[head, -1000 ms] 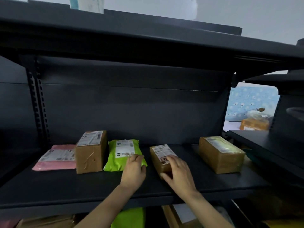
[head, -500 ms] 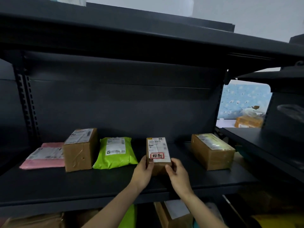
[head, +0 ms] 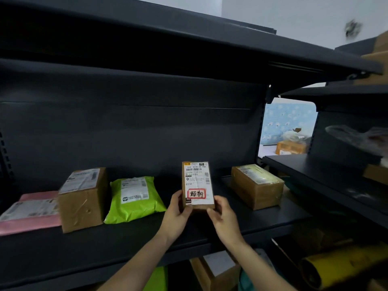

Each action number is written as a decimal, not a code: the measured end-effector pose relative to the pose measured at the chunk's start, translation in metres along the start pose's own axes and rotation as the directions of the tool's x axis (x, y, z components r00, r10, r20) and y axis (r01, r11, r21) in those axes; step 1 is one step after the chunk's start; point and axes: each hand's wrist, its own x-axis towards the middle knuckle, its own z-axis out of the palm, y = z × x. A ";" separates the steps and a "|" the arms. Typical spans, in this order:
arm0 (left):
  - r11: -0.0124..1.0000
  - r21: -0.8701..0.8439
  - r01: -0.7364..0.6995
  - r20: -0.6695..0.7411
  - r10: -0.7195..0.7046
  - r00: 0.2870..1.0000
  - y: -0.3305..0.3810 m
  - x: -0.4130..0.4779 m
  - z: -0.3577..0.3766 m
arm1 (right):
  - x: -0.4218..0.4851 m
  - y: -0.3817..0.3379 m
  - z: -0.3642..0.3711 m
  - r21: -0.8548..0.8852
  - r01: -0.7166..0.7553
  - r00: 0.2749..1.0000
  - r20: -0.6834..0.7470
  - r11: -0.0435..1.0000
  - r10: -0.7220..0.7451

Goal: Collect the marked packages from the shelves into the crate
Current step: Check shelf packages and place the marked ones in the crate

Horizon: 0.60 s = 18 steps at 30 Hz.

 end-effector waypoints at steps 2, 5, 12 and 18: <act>0.999 -0.045 0.010 -0.014 -0.010 1.000 0.002 0.002 0.003 | 0.002 0.002 -0.005 -0.011 -0.003 1.000 -0.003 1.000 0.003; 0.991 -0.127 0.047 -0.014 -0.049 0.999 0.005 0.008 0.006 | 0.006 0.004 -0.013 -0.027 0.006 1.000 0.022 1.000 -0.006; 0.955 -0.247 0.164 -0.048 -0.181 0.982 0.008 0.025 0.028 | 0.042 0.004 -0.083 -0.319 0.079 0.947 -0.273 0.944 -0.172; 0.932 -0.282 0.229 -0.085 -0.262 0.961 0.013 0.038 0.069 | 0.089 0.038 -0.166 -0.277 -0.244 0.907 -0.404 0.929 0.118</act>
